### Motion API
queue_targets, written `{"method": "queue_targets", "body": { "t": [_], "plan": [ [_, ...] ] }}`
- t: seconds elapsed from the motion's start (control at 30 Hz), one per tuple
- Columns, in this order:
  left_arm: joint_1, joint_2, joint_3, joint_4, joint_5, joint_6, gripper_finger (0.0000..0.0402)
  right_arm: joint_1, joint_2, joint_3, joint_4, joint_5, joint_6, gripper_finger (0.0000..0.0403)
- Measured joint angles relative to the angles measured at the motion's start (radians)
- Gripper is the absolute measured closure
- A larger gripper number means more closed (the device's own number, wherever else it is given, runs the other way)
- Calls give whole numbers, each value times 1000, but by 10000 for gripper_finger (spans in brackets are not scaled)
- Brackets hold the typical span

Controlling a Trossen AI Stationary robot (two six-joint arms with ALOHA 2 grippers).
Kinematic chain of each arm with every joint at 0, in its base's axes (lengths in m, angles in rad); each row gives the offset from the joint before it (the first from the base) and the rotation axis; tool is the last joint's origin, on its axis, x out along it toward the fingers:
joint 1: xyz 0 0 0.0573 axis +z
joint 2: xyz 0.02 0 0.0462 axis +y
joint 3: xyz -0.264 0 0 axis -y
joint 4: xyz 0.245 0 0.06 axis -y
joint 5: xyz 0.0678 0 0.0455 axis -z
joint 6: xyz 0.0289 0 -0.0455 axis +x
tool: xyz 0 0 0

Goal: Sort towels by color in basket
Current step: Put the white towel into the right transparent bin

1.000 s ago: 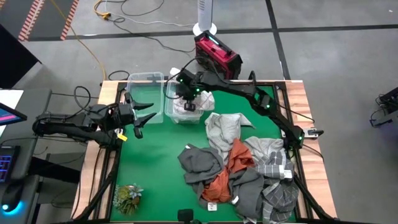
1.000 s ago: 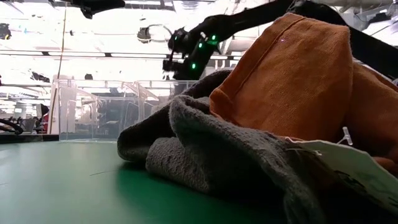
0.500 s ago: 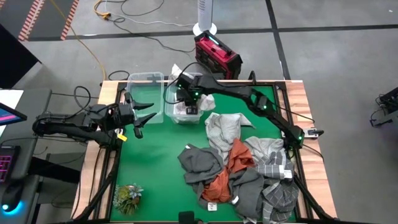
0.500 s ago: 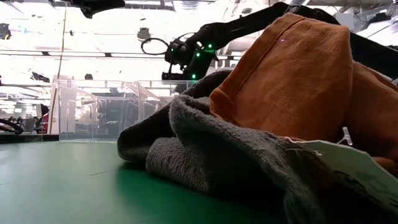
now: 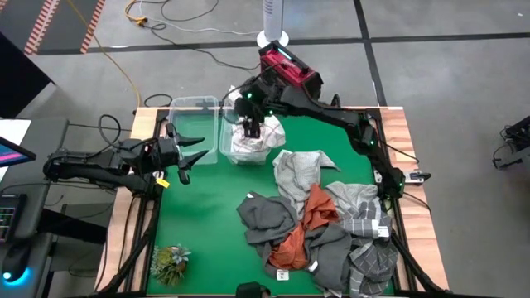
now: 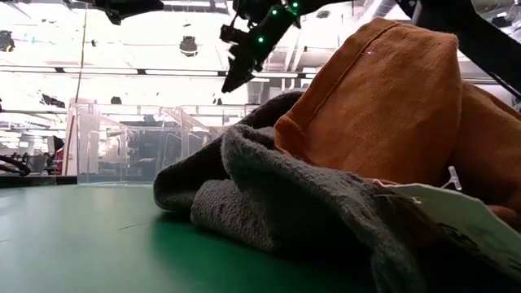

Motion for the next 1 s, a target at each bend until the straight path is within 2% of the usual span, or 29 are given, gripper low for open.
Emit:
{"method": "queue_targets", "body": {
  "t": [0.1,0.43,0.57,0.7,0.93,1.0],
  "plan": [
    [0,0,0,0,0,-3,235,-31,14,0,58,43,0,113],
    [0,0,0,-17,0,1,235,-116,152,-2,318,48,2,113],
    [0,0,0,-27,0,9,235,-130,164,-2,348,48,1,131],
    [0,0,0,-32,0,11,235,-146,163,-2,304,45,2,196],
    [0,0,0,-31,0,13,235,-145,162,-5,223,3,-3,374],
    [-1,0,0,-31,0,8,235,-140,160,-8,210,3,-3,387]
  ]
}}
